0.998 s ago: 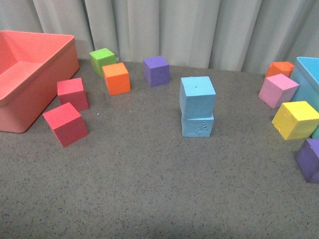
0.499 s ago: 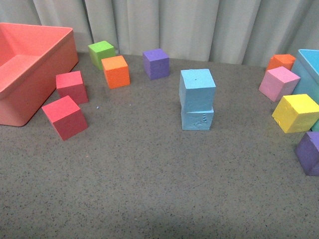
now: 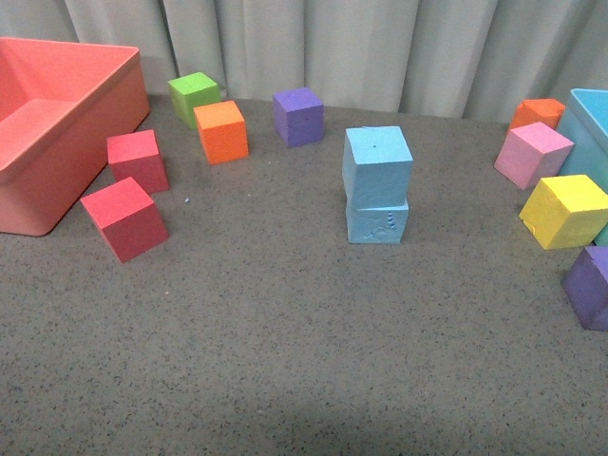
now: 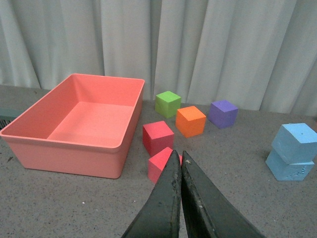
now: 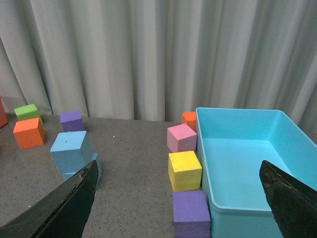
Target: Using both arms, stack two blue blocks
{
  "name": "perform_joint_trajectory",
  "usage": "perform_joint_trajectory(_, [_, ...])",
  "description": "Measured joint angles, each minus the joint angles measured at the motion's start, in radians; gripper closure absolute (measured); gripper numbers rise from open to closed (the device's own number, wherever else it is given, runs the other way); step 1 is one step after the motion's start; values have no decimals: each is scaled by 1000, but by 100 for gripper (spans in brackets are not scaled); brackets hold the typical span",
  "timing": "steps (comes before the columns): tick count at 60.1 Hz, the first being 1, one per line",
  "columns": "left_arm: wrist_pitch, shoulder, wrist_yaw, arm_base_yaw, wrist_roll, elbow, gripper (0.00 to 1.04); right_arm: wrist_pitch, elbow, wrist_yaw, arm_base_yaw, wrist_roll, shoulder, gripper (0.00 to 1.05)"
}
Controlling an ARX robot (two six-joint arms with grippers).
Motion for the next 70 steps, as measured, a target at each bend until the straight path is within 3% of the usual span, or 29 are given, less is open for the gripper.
perform_joint_trajectory(15, [-1, -2, 0, 0, -1, 0, 100, 0, 0, 0, 0, 0, 0, 10])
perform_joint_trajectory(22, [-1, -2, 0, 0, 0, 0, 79, 0, 0, 0, 0, 0, 0, 10])
perform_joint_trajectory(33, [-1, -2, 0, 0, 0, 0, 29, 0, 0, 0, 0, 0, 0, 10])
perform_joint_trajectory(40, [-1, -2, 0, 0, 0, 0, 6, 0, 0, 0, 0, 0, 0, 10])
perform_joint_trajectory(70, [-1, -2, 0, 0, 2, 0, 7, 0, 0, 0, 0, 0, 0, 10])
